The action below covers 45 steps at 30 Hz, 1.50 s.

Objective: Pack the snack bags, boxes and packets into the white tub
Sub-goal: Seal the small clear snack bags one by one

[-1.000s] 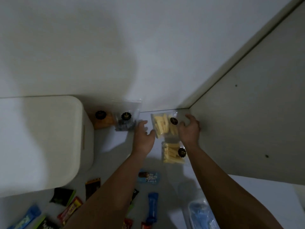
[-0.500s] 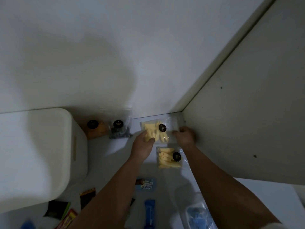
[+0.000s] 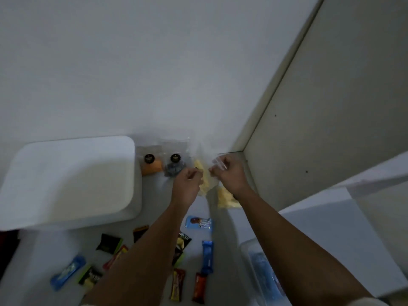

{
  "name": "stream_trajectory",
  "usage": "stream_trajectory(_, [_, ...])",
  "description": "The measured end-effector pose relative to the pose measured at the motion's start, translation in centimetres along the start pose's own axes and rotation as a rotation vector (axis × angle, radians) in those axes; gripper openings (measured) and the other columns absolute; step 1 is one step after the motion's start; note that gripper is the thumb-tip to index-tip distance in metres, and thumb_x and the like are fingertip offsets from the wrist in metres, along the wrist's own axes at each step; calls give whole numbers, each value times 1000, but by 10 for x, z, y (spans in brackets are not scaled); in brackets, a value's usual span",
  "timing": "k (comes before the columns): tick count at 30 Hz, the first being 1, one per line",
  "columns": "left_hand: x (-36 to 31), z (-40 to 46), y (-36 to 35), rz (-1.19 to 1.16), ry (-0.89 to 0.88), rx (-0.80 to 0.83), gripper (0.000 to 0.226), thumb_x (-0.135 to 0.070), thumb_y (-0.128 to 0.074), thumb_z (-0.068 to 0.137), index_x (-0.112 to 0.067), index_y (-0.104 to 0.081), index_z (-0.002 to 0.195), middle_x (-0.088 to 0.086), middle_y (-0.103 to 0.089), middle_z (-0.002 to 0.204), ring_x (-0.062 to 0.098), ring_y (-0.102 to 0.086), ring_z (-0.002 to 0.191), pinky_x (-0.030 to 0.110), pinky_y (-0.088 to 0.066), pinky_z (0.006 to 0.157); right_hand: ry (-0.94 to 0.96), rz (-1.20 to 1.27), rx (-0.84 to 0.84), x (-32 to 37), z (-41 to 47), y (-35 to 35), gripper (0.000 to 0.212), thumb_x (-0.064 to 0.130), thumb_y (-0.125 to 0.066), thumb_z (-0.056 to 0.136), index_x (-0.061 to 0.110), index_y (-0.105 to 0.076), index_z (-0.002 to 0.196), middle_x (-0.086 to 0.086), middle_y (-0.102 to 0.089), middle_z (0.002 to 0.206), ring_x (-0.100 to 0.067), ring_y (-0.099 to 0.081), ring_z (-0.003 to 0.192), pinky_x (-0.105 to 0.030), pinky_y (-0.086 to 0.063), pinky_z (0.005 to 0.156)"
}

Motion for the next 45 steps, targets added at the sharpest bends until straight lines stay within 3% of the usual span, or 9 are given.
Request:
stream_trajectory(7, [-29, -96, 47, -164, -45, 39, 37, -42, -66, 94, -7, -67, 108, 4, -77, 100, 16, -75, 93, 36, -61, 83, 297, -238, 144, 60, -116, -37, 7, 23, -68, 94, 25, -75, 95, 11, -74, 87, -1, -67, 78, -18, -49, 70])
stream_trajectory(11, [-28, -151, 77, -166, -89, 49, 40, -39, -64, 96, -3, -69, 112, 6, -78, 101, 18, -75, 94, 39, -61, 84, 363, -231, 211, 75, -177, -54, 24, 15, -69, 89, 25, -76, 110, 4, -76, 106, -10, -71, 97, -30, -58, 85])
stream_trajectory(16, [-14, -200, 105, -132, -94, 21, 27, -16, -54, 99, 5, -61, 114, 13, -72, 108, 23, -72, 98, 47, -61, 85, 339, -102, 217, 78, -231, -68, 18, 33, -70, 93, 21, -78, 104, 2, -77, 101, -15, -73, 97, -34, -61, 84])
stream_trajectory(24, [12, -235, 127, 104, -61, 129, 22, -22, -51, 104, -4, -63, 99, 13, -70, 103, 25, -73, 97, 45, -63, 75, 311, -328, 135, 62, -268, -71, 13, 28, -69, 82, 17, -67, 74, 3, -69, 73, -15, -67, 73, -42, -58, 71])
stream_trajectory(28, [20, -235, 137, 331, -79, 95, 21, -20, -51, 100, -5, -62, 90, 13, -69, 93, 24, -73, 88, 41, -61, 73, 222, -402, 1, 54, -273, -56, 9, 17, -68, 82, 14, -60, 82, 2, -64, 68, -13, -67, 61, -36, -56, 61])
stream_trajectory(31, [25, -237, 139, 433, -114, 69, 23, -21, -54, 96, -5, -61, 82, 13, -67, 85, 22, -68, 76, 39, -60, 70, 298, -499, 42, 53, -276, -57, 12, 10, -62, 86, 20, -61, 91, 3, -65, 79, -15, -64, 68, -35, -55, 63])
stream_trajectory(36, [29, -242, 124, 456, -140, 119, 26, -18, -57, 92, -10, -57, 67, 11, -65, 75, 20, -64, 65, 37, -55, 65, 269, -692, 202, 42, -275, -76, 35, 10, -56, 91, 17, -72, 122, -8, -70, 126, -24, -65, 113, -35, -52, 97])
stream_trajectory(42, [35, -251, 126, 575, -163, 185, 28, -22, -60, 86, -1, -66, 68, 17, -74, 76, 24, -69, 69, 39, -59, 70, 103, -613, 104, 34, -266, -56, 38, 10, -69, 85, 12, -71, 123, -5, -73, 122, -24, -73, 95, -45, -61, 86])
stream_trajectory(45, [32, -250, 134, 558, -213, 85, 40, -43, -56, 93, -7, -63, 77, 12, -73, 84, 25, -69, 78, 39, -55, 73, 104, -564, 194, 36, -269, -57, 39, -3, -64, 84, 13, -73, 119, -1, -73, 117, -15, -68, 97, -32, -59, 82])
Point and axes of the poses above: each hand's wrist, its own z-axis towards the middle knuckle, its own y-axis out of the back of the hand, x = y × z, the point moved 6 cm from there along z, towards the middle knuckle
